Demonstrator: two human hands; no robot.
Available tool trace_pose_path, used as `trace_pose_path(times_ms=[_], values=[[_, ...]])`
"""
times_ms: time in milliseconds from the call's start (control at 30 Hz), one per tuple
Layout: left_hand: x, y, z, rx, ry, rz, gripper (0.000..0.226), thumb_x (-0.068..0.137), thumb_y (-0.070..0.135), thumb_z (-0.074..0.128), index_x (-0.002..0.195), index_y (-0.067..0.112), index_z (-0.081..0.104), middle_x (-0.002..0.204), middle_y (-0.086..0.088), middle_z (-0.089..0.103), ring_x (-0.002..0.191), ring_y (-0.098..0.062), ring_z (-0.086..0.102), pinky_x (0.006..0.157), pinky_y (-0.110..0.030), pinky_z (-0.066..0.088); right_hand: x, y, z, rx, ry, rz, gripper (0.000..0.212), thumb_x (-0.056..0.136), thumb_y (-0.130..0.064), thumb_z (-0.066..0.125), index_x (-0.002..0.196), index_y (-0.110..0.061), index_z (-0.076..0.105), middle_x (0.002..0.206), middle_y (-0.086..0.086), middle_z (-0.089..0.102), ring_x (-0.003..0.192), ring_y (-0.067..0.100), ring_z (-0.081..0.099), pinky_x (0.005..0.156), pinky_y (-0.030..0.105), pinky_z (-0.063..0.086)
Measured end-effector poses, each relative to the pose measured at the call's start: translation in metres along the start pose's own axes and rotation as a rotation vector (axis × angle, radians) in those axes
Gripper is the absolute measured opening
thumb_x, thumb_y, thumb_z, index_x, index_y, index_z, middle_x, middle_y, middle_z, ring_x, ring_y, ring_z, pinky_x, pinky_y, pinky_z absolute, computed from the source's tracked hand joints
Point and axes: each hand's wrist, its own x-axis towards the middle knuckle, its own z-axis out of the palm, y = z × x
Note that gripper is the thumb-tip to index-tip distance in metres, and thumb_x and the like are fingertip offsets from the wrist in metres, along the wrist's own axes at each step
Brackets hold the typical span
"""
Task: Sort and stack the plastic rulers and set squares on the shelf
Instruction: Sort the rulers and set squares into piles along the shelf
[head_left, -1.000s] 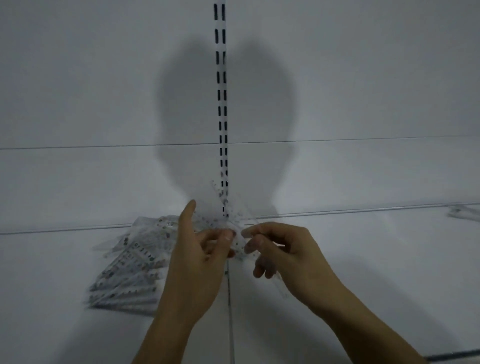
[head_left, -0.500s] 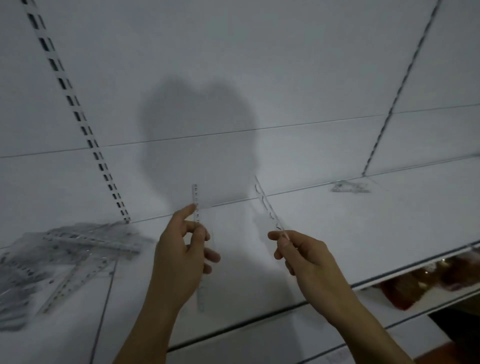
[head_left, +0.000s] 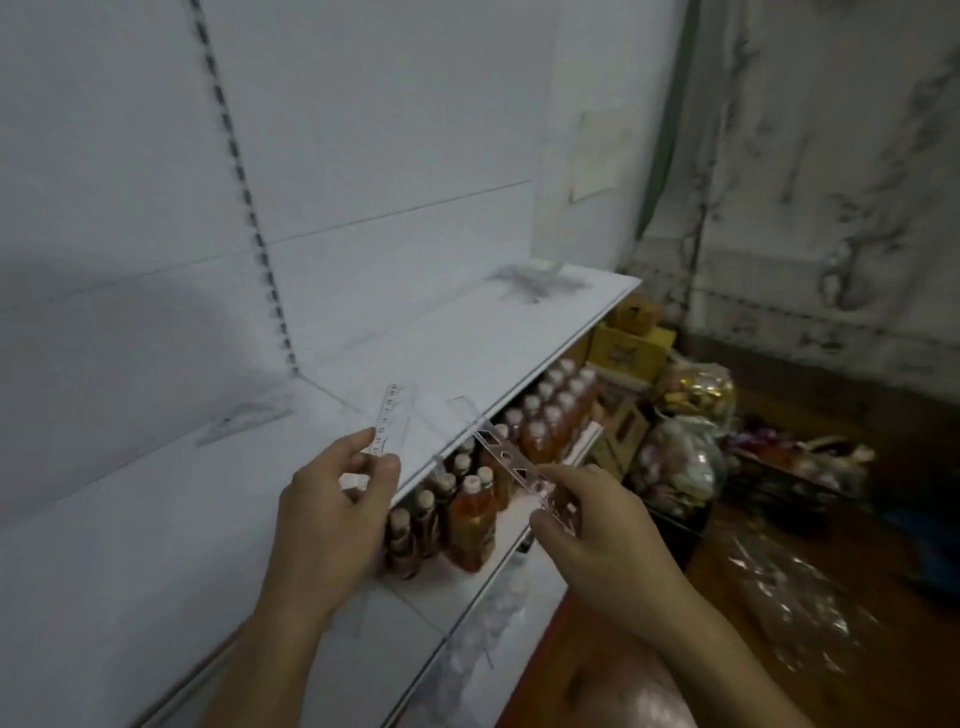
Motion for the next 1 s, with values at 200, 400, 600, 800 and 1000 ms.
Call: trace_pose_path(times_ms=[200,400,600,800,1000], values=[[0.037,0.064,0.137,0.108,-0.353,0.217,0.046,0.084,0.026,0.075,0.121,0.038,0.05,0.092,0.014,0.065,0.08,-0.005,0.066,0.068,-0.026,0.054,-0.016,0.089,-0.075,-0.005,0.266,0.234,0.042,0.098,-0.03,0.059,0.137,-0.038,0.047,0.114,-0.023,0.049,0.101,-0.003,0.051,0.078,0.012,0.043],[0.083,0.118,0.234,0.247,-0.467,0.424,0.036,0.088,0.028,0.066,0.123,0.022,0.066,0.1,0.006,0.067,0.078,-0.002,0.055,0.067,-0.014,0.04,-0.004,0.145,-0.102,-0.02,0.367,0.364,0.05,0.095,-0.024,0.062,0.138,-0.04,0.043,0.125,-0.018,0.049,0.108,0.0,0.05,0.088,0.021,0.049],[0.163,0.129,0.29,0.328,-0.438,0.549,0.035,0.087,0.032,0.064,0.121,0.027,0.068,0.104,0.005,0.072,0.086,-0.008,0.056,0.075,-0.021,0.042,0.073,0.191,-0.119,-0.024,0.428,0.353,0.044,0.095,-0.026,0.063,0.134,-0.038,0.046,0.118,-0.021,0.047,0.107,0.001,0.052,0.083,0.021,0.053],[0.28,0.112,0.316,0.412,-0.404,0.45,0.039,0.09,0.034,0.059,0.129,0.028,0.058,0.101,0.014,0.066,0.085,-0.013,0.058,0.076,-0.03,0.045,0.2,0.206,-0.14,0.0,0.381,0.238,0.038,0.094,-0.034,0.063,0.129,-0.041,0.05,0.118,-0.026,0.05,0.107,0.0,0.053,0.089,0.03,0.056],[0.375,0.092,0.362,0.547,-0.378,0.395,0.029,0.088,0.037,0.063,0.112,0.024,0.053,0.106,0.007,0.068,0.09,-0.024,0.064,0.08,-0.038,0.053,0.284,0.241,-0.155,0.003,0.424,0.274,0.031,0.087,-0.041,0.069,0.116,-0.039,0.059,0.102,-0.025,0.058,0.089,-0.001,0.06,0.067,0.02,0.054]])
